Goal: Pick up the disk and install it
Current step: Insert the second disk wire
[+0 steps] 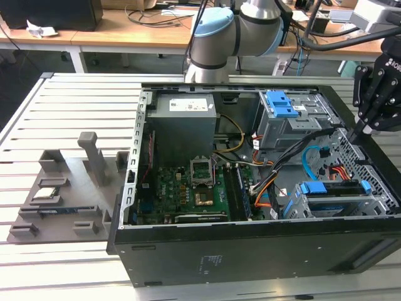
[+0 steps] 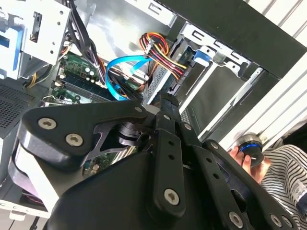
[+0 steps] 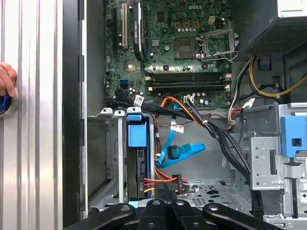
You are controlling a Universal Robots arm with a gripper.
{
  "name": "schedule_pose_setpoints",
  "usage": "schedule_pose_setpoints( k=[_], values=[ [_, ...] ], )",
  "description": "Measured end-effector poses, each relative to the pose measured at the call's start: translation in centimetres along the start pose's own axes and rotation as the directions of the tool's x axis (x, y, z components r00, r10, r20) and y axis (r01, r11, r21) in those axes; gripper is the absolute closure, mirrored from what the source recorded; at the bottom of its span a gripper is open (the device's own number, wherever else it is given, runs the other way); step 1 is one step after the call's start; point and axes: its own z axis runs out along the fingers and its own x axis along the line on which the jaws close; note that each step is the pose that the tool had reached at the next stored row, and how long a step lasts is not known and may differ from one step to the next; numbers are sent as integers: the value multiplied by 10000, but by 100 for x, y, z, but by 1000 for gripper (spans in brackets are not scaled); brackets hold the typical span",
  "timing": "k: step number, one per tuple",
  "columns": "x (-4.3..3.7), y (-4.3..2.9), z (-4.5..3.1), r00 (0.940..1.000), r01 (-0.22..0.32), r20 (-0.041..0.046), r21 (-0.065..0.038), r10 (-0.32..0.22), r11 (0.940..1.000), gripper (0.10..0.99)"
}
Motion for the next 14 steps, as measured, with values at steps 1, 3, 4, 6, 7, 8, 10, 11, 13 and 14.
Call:
schedule_pose_setpoints(
  k=[1, 3, 4, 6, 7, 8, 10, 11, 13, 14],
  values=[
    [-6, 3, 1, 10000, 0, -1, 0, 0, 10000, 980],
    [-18, 15, 8, 10000, -1, 0, 0, 1, 10000, 980],
    [-20, 22, 11, 10000, -1, -2, 0, 1, 10000, 980],
    [-25, 57, 23, 10000, 0, -1, 0, 0, 10000, 980],
    [-27, 69, 26, 10000, -1, -2, 0, 1, 10000, 980],
    [-33, 100, 36, 10000, 0, 0, 0, 0, 10000, 980],
    [-41, 149, 49, 10000, -1, 0, 0, 1, 10000, 980],
    [-46, 161, 54, 10000, 0, -1, 0, 0, 10000, 980],
    [-55, 181, 64, 10000, -1, -1, 0, 1, 10000, 980],
    [-59, 189, 70, 10000, -1, -2, 0, 1, 10000, 980]
  ],
)
